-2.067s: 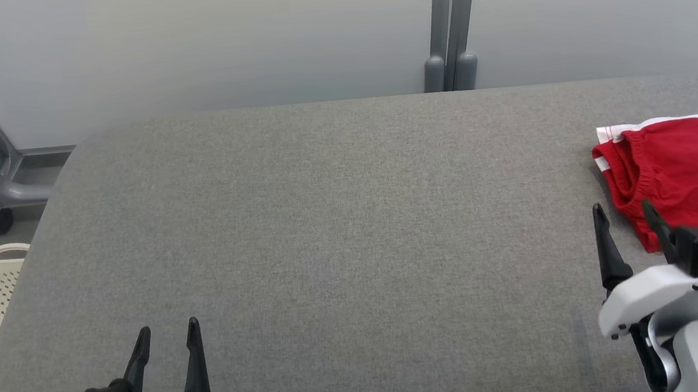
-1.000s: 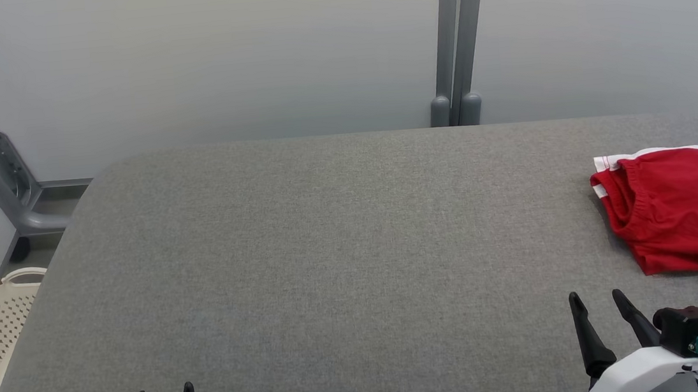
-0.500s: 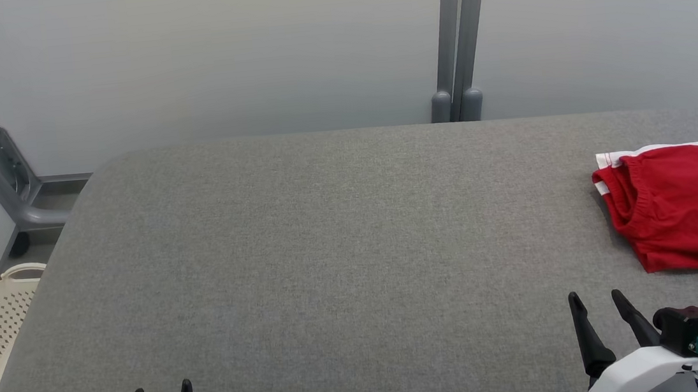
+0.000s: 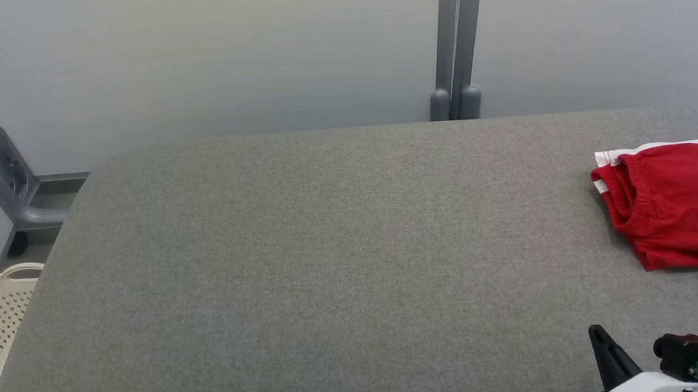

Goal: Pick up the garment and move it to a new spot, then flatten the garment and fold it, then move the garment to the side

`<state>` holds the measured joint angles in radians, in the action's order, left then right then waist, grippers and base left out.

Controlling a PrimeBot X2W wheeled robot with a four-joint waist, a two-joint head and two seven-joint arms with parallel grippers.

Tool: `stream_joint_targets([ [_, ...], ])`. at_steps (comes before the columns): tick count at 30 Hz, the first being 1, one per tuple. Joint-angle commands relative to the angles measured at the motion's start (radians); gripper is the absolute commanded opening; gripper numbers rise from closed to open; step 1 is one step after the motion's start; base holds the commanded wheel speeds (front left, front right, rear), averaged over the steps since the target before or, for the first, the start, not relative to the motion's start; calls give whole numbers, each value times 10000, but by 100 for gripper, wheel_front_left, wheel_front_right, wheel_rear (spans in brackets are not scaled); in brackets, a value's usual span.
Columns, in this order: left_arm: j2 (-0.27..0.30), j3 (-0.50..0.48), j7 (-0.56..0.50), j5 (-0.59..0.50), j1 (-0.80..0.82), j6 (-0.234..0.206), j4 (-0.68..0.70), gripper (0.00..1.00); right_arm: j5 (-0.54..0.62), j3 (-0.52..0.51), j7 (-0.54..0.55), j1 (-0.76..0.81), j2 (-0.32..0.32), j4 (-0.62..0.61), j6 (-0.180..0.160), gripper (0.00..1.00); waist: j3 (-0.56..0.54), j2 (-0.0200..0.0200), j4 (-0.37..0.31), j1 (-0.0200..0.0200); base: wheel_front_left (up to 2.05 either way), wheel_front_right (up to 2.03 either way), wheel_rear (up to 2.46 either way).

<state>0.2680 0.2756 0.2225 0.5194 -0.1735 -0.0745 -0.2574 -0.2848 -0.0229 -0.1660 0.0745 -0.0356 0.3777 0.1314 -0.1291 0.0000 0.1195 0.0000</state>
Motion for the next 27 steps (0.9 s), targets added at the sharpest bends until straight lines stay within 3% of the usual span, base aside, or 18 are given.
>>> stream_joint_targets([
  [1, 22, -139, -84, 423, 276, 91, 98, 0, -479, -142, 104, -214, -34, -196, 0, 0, 22, 0, -19, 0, 0, 0, 0],
  [27, -694, -847, -1130, 3932, 1568, 740, -284, 0, -4735, -796, 907, -305, -80, -1049, -3, 0, 307, 0, -273, 0, 0, 0, 0],
])
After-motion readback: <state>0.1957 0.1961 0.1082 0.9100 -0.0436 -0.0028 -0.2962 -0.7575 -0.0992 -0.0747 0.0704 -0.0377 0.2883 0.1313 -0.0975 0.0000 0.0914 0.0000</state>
